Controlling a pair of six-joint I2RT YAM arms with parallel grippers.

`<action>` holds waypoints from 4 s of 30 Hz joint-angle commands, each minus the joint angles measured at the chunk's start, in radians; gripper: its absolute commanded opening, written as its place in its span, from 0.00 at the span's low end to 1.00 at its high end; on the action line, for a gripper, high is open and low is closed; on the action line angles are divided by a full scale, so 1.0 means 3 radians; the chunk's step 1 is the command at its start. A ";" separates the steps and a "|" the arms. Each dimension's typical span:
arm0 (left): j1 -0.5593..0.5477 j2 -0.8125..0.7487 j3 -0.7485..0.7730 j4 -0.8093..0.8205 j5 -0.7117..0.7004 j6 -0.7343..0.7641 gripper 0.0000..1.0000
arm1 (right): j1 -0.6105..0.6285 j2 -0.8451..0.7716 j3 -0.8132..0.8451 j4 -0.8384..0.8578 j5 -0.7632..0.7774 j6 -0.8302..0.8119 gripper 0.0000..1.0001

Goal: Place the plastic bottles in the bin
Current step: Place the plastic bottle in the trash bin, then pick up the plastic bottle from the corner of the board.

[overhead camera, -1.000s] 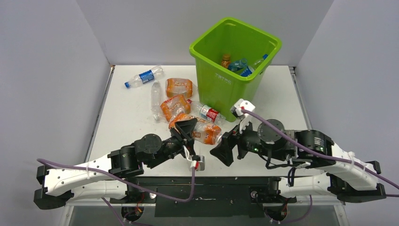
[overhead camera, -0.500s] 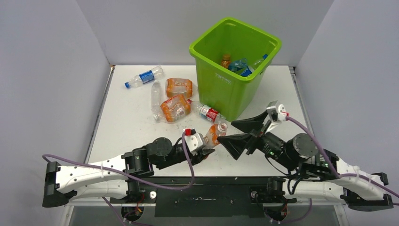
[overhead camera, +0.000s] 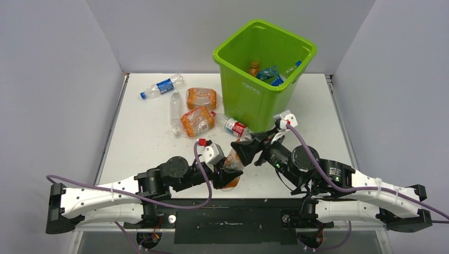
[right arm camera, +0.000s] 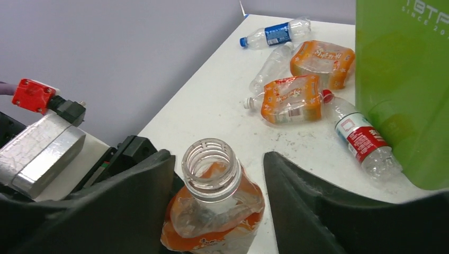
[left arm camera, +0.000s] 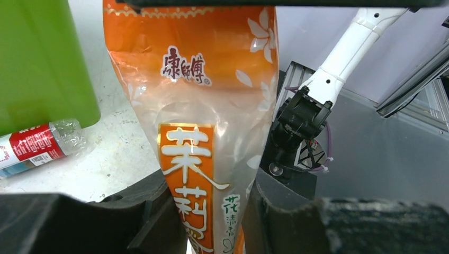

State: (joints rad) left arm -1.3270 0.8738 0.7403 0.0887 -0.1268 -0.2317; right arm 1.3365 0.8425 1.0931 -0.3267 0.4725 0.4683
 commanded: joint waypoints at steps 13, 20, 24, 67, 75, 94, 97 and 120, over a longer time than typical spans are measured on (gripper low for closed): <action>-0.0041 -0.0375 -0.0241 0.0614 0.0029 0.0164 0.96 | 0.0000 0.0031 0.0545 -0.0103 0.0203 -0.0192 0.05; -0.0036 -0.1070 -0.0282 0.0430 -0.0741 0.0892 0.96 | 0.0001 0.0157 0.1439 0.0187 0.0453 -0.0988 0.05; -0.0036 -0.1396 -0.0348 0.0458 -0.1588 0.1438 0.96 | 0.0002 0.0240 0.1657 0.0924 0.0667 -0.1798 0.05; -0.0139 -0.3071 -0.1135 0.1428 -0.3697 0.2662 0.96 | -0.3234 0.3102 0.3592 0.0687 -0.0204 -0.0634 0.91; -0.0143 -0.2478 -0.0937 0.1021 -0.3926 0.2226 0.96 | -0.2572 0.2145 0.2563 0.1058 -0.0201 -0.0595 0.96; 0.4280 0.0958 0.0928 -0.0798 0.0121 -0.1837 0.96 | -0.2120 0.0018 -0.0426 0.1467 -0.2036 0.0143 0.96; 0.4406 0.1494 0.0940 -0.0177 0.0147 -0.2433 0.96 | -0.2101 -0.0241 -0.0821 0.1612 -0.2124 0.0252 0.96; 0.4572 0.4467 0.2713 0.0537 -0.0635 -0.4290 0.96 | -0.2029 -0.0696 -0.1665 0.1520 -0.2131 0.0146 0.96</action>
State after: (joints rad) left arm 0.0463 2.1681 1.4475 0.2001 -0.2611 -1.4738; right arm 0.7212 0.6098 0.5880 0.0643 -0.1791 0.5106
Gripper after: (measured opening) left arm 0.961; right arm 0.961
